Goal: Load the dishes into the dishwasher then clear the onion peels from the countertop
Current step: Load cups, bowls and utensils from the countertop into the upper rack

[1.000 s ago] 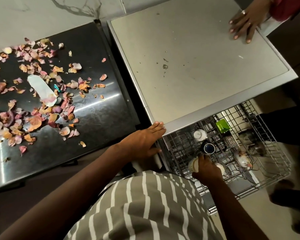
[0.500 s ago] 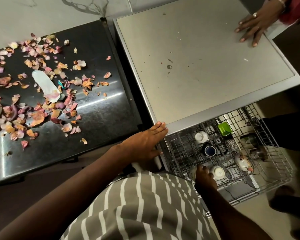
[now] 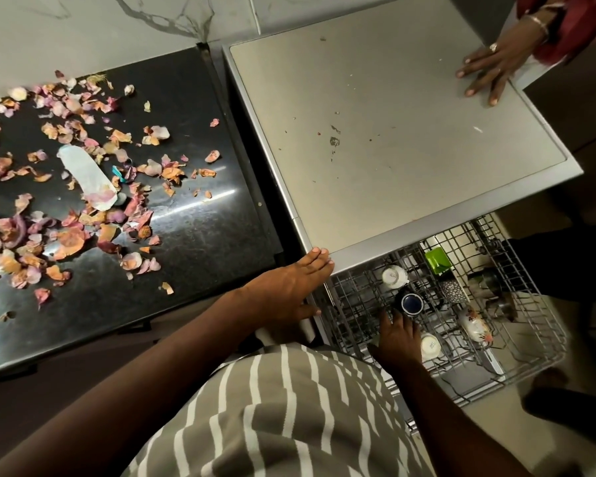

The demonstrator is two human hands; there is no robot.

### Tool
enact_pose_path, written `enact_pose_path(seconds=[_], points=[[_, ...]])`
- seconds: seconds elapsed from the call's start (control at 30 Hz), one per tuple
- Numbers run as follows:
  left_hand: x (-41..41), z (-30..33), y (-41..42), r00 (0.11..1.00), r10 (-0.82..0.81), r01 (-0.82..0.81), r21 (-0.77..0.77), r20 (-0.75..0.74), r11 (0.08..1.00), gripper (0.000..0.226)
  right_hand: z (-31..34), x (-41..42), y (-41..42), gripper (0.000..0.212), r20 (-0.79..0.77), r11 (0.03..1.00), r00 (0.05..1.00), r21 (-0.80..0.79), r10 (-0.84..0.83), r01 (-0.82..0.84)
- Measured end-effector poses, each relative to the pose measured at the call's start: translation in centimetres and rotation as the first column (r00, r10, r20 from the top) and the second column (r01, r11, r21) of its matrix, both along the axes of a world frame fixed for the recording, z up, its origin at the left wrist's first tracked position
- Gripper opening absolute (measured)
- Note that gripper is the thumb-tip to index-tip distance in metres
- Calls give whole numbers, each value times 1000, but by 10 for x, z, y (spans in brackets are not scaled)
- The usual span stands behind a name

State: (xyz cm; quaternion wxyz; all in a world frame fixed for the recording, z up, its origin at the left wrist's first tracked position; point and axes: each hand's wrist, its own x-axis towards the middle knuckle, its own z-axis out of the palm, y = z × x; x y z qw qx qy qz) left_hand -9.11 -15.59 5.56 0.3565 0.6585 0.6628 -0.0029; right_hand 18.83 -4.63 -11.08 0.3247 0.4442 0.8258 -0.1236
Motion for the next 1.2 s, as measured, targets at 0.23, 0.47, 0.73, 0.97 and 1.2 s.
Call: enact_pose_path(seconds=[0.23, 0.47, 0.73, 0.97, 1.2], points=[[-9, 7, -11, 972, 115, -132, 69, 205, 989, 92, 99, -50, 18, 40, -170, 985, 981, -126, 97, -119], [-33, 14, -44, 917, 269, -380, 443, 294, 812, 13, 224, -114, 17, 29, -345, 955, 915, -128, 210, -267], [-69, 25, -90, 838, 411, -546, 565, 359, 619, 17, 246, -218, -25, 29, -612, 818, 666, -53, 427, -573], [-113, 22, -162, 679, 662, -693, 575, 317, 436, 17, 246, -269, -53, 47, -580, 692, 605, -96, 546, -715], [-206, 47, -245, 250, 907, -758, 651, 339, -35, 42, 258, -305, -68, 49, -588, 690, 611, -120, 530, -714]])
